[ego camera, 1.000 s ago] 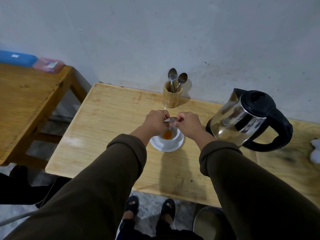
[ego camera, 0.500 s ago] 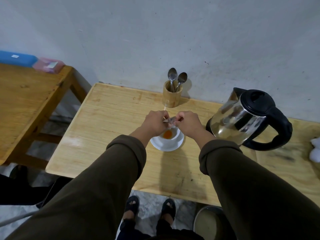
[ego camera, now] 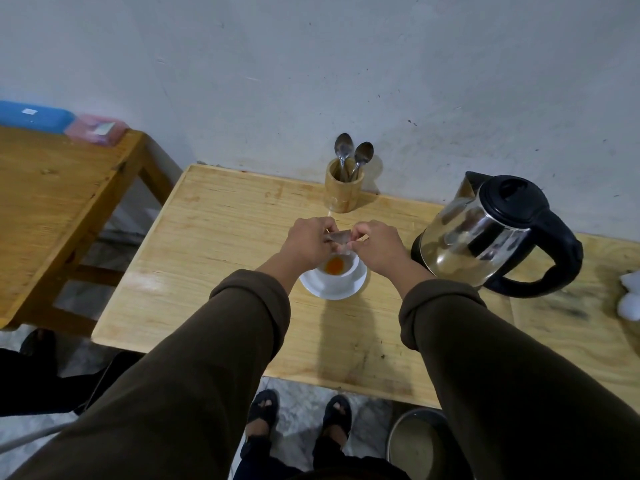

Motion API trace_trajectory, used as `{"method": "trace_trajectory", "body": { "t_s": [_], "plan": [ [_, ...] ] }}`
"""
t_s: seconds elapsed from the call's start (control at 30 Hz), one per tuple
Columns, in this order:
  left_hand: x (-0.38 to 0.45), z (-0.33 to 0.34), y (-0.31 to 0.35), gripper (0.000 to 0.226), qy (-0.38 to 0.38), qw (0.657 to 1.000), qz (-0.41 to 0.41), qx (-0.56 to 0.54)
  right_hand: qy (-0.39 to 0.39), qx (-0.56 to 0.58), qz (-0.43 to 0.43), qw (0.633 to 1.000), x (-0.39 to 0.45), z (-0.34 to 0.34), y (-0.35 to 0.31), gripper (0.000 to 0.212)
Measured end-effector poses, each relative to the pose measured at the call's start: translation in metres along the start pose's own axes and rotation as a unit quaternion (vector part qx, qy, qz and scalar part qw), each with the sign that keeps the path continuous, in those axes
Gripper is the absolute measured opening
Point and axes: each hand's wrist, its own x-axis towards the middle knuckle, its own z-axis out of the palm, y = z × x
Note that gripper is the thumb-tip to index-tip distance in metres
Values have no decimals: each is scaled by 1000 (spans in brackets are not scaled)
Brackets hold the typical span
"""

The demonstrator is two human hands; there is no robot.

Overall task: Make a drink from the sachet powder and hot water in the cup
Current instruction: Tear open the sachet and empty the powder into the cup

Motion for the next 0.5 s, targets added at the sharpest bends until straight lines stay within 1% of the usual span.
{"method": "trace_trajectory", "body": {
  "t_s": [0.03,0.13,0.23,0.3,0.37,0.4,0.43,0.5],
  "plan": [
    [-1,-1,0,11,6,1000,-2,-6,3,-1,2,1000,-1,0,0,4],
    [-4,-2,-1,8,10,1000,1,-20,2,6,13,1000,-2,1,2,22],
    [-8,-4,0,6,9,1000,16,-25,7,21,34,999,-4,1,1,26],
    [-10,-4,2,12,9,999,12,-33,27,28,69,997,-5,0,-2,24],
    [-13,-4,3,15,11,999,2,-44,42,20,110,993,-5,0,-3,16],
    [-14,-4,3,15,11,999,1,-49,42,34,137,989,-5,-1,-4,19],
    [-15,-4,2,13,10,999,2,-53,32,71,173,982,-7,0,-6,27],
    [-16,-4,0,11,11,998,14,-56,-3,165,246,955,-12,0,-12,40]
  ]
}}
